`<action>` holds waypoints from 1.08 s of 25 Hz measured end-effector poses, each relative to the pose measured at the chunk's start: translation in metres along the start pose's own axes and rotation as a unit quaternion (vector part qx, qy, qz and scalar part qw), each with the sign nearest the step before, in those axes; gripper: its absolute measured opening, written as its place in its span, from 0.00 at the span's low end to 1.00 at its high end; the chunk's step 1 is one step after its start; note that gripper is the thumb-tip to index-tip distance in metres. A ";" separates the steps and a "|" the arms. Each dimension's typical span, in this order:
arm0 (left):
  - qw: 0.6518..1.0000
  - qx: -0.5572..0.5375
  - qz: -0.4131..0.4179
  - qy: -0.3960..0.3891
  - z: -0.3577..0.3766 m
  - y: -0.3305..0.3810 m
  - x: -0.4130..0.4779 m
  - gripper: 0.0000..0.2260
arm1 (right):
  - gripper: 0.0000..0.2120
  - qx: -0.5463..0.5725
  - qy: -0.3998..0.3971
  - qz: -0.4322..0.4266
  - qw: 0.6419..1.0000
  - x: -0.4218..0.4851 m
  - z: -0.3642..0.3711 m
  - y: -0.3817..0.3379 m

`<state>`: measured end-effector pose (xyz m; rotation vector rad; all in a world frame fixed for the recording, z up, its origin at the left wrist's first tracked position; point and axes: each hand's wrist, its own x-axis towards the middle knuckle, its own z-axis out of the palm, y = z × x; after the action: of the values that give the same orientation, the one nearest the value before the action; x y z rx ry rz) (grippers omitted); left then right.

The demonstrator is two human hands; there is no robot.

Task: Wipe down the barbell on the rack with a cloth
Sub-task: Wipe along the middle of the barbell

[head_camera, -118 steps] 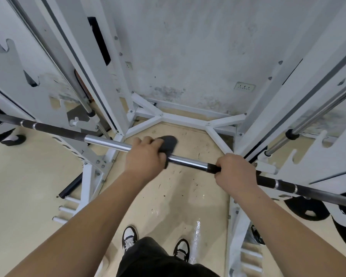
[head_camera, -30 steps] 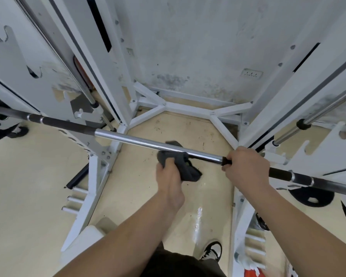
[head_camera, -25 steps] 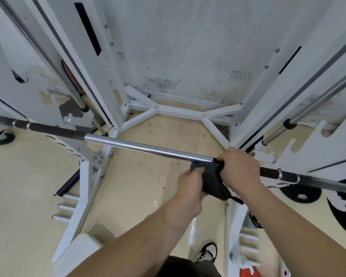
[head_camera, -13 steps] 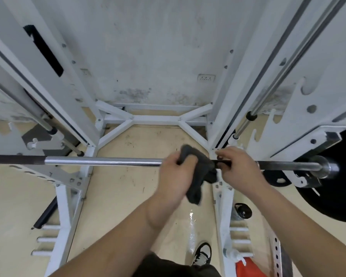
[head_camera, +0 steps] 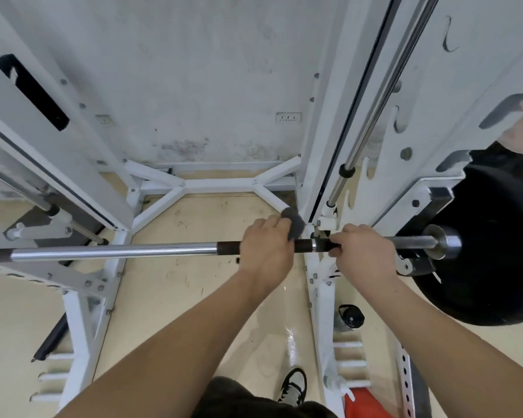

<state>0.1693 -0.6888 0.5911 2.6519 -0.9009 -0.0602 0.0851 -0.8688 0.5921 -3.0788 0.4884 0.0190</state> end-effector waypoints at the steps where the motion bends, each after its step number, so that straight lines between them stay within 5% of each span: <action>1: 0.998 0.008 0.057 -0.010 0.005 0.005 0.000 0.07 | 0.06 0.001 -0.002 -0.003 1.000 0.000 0.000 0.003; 3: 0.996 0.024 0.079 -0.033 -0.003 -0.013 -0.002 0.14 | 0.04 -0.002 -0.011 -0.011 1.000 -0.001 0.000 0.006; 8: 0.990 0.059 -0.124 -0.022 -0.019 -0.058 -0.007 0.07 | 0.03 0.003 -0.016 -0.017 1.000 0.000 -0.002 0.004; 12: 0.999 0.023 0.000 -0.030 0.010 0.027 0.011 0.09 | 0.06 -0.051 -0.027 0.008 0.998 0.006 -0.002 -0.002; 15: 0.995 -0.029 0.094 -0.010 0.009 0.012 -0.001 0.16 | 0.07 -0.070 -0.052 0.047 0.995 0.016 -0.006 -0.008; 20: 0.998 -0.025 0.046 -0.021 -0.021 -0.092 -0.025 0.15 | 0.09 -0.024 -0.084 0.082 0.993 0.020 -0.009 -0.009; 24: 0.995 -0.068 0.071 -0.031 -0.001 -0.043 -0.009 0.10 | 0.09 -0.021 -0.073 0.090 0.993 0.015 -0.012 -0.014; 27: 0.984 -0.063 0.157 -0.052 0.016 -0.006 0.004 0.16 | 0.11 -0.042 -0.062 0.101 0.992 0.012 -0.011 -0.015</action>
<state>0.1740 -0.6917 0.5741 2.3793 -1.2939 -0.1754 0.1017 -0.8587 0.6029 -3.0693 0.8075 0.2378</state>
